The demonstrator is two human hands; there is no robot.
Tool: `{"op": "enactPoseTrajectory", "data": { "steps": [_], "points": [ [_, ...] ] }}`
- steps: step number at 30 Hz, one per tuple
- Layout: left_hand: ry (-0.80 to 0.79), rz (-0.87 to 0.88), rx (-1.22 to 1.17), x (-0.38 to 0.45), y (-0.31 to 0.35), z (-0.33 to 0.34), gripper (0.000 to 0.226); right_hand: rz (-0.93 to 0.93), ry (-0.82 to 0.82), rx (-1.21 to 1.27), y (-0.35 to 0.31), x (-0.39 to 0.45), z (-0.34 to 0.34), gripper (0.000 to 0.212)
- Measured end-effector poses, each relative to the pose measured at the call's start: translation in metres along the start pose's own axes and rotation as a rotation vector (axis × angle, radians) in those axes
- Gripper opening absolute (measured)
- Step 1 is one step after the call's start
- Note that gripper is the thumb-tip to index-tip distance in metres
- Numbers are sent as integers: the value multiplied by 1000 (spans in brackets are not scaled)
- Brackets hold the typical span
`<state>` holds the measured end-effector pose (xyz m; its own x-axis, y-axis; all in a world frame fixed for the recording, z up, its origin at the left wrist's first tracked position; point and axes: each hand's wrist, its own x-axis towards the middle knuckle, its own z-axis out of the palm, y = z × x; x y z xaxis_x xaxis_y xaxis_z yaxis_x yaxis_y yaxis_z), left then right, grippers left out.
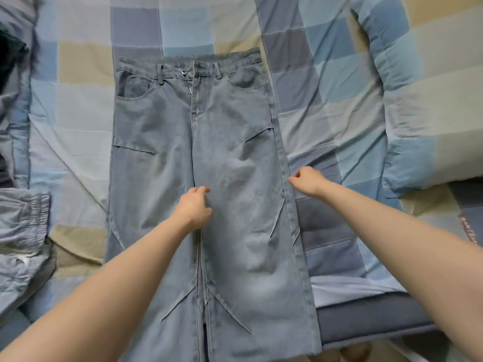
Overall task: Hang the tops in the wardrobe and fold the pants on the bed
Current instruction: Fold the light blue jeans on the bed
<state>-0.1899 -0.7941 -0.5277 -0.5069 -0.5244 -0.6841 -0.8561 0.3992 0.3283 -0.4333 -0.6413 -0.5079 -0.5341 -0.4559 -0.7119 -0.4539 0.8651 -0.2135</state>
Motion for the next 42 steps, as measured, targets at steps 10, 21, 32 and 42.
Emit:
{"op": "enactPoseTrajectory", "data": {
  "steps": [10,21,32,42],
  "points": [
    [-94,71,264,83,27,14,79,126,162,515,-40,126,-13,31],
    [55,14,-63,77,60,-26,40,-227,330,728,-89,78,-31,51],
    [6,69,-1024,27,17,-29,87,-387,121,463,-247,46,17,42],
    [240,-350,-1090,30,-152,-65,34,-491,-84,68,-375,71,90,38]
  ]
}}
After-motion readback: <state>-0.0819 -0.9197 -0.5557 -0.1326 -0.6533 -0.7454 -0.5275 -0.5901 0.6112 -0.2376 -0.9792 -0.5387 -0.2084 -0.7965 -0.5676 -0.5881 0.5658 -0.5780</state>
